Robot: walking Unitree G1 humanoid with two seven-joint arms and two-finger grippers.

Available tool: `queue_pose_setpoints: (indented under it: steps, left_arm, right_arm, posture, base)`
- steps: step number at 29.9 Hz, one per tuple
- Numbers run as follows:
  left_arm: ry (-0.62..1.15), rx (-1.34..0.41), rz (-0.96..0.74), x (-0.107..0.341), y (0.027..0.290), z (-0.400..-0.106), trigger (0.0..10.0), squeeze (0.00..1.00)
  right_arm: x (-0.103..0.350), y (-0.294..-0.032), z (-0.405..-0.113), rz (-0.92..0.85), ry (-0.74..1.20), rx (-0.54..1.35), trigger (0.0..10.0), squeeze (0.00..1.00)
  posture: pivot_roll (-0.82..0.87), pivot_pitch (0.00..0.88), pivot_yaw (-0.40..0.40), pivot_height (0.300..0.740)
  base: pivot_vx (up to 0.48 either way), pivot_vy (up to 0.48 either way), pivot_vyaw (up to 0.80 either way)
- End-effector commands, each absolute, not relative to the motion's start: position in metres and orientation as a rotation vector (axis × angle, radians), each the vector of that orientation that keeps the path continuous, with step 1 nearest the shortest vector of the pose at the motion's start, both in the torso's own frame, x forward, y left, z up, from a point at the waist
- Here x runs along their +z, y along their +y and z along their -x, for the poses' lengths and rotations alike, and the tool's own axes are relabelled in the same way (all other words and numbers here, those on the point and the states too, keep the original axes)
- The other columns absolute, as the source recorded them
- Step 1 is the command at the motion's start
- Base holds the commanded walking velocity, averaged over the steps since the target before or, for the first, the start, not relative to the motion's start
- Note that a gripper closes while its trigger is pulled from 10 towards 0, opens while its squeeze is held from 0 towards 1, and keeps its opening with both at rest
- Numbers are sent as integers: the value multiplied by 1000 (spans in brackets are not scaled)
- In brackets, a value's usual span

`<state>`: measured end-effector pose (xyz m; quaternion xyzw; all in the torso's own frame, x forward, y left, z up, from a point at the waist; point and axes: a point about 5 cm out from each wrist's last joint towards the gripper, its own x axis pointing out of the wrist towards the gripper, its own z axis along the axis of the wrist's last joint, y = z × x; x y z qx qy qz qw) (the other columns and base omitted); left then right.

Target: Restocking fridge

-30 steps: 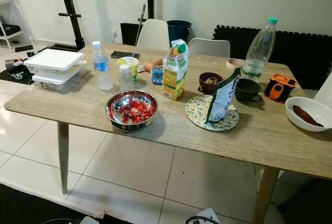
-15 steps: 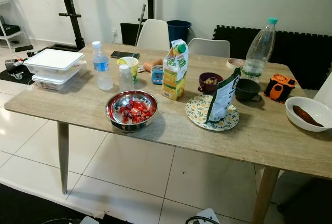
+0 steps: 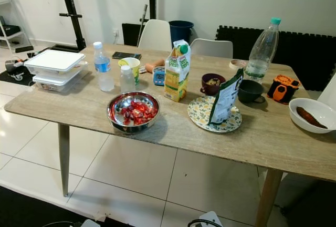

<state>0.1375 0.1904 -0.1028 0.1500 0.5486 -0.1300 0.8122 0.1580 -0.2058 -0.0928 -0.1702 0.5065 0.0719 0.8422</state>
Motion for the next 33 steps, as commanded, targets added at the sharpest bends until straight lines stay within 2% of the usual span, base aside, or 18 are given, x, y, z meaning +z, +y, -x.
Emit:
queue_pose_setpoints:
  steps: [1, 33]
  left_arm:
    - [1185, -290, -324, -105, 188, -133, 10000, 0]
    - [1186, -290, -329, -105, 188, -133, 10000, 0]
  right_arm:
    - [-93, -208, -157, 371, 1080, 151, 10000, 0]
    - [-93, -208, -156, 372, 1085, 152, 10000, 0]
  posture:
    - [-75, 0, -7, 740]
    - [-75, 0, -6, 740]
  base:
    - [0, 0, 0]
    - [0, 0, 0]
